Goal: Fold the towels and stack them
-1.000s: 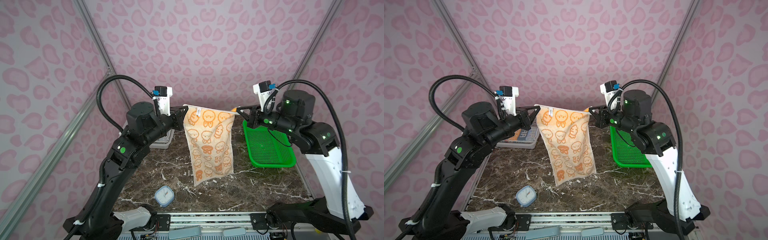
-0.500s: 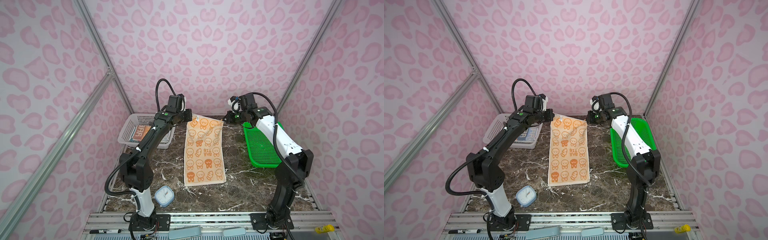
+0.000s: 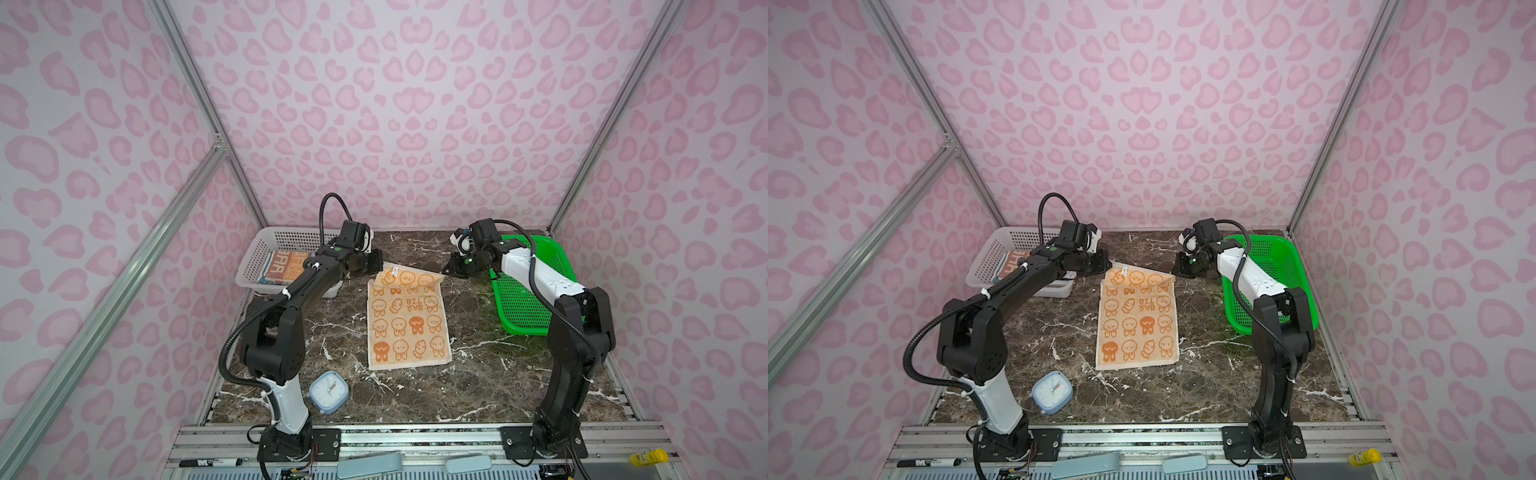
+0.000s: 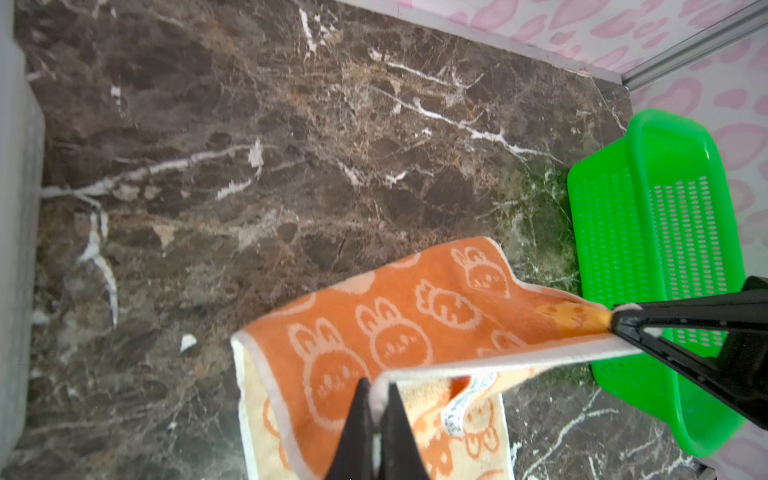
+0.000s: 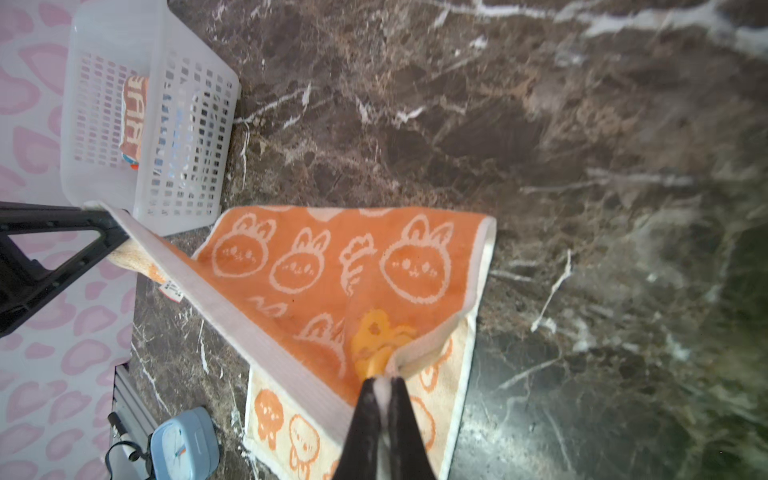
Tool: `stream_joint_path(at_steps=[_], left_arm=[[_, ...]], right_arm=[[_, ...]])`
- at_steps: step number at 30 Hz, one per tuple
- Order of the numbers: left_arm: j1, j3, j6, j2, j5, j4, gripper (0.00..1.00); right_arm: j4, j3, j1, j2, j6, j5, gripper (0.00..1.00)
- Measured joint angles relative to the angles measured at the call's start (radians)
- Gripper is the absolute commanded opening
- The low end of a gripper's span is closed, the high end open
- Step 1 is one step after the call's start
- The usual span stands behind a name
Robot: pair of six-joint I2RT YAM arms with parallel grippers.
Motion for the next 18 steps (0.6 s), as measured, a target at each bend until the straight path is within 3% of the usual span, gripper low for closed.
stream_joint_path(at_steps=[10,14,18], left_arm=[[-0.069,-0.399,-0.084,-0.235,-0.026,0.103,0.03],[-0.106,-0.531,-0.134,-0.250,-0.051,0.114,0.03],[-0.113,-0.570,-0.164,-0.214,-0.054,0.136,0.03]], right_arm=[[0.095,-0.363,0.095,-0.208,0.029,0.039,0.00],[0.136,-0.479,0.142,-0.220,0.042,0.053,0.00],[0.196,-0.537,0.160,-0.191,0.064,0.048,0.00]])
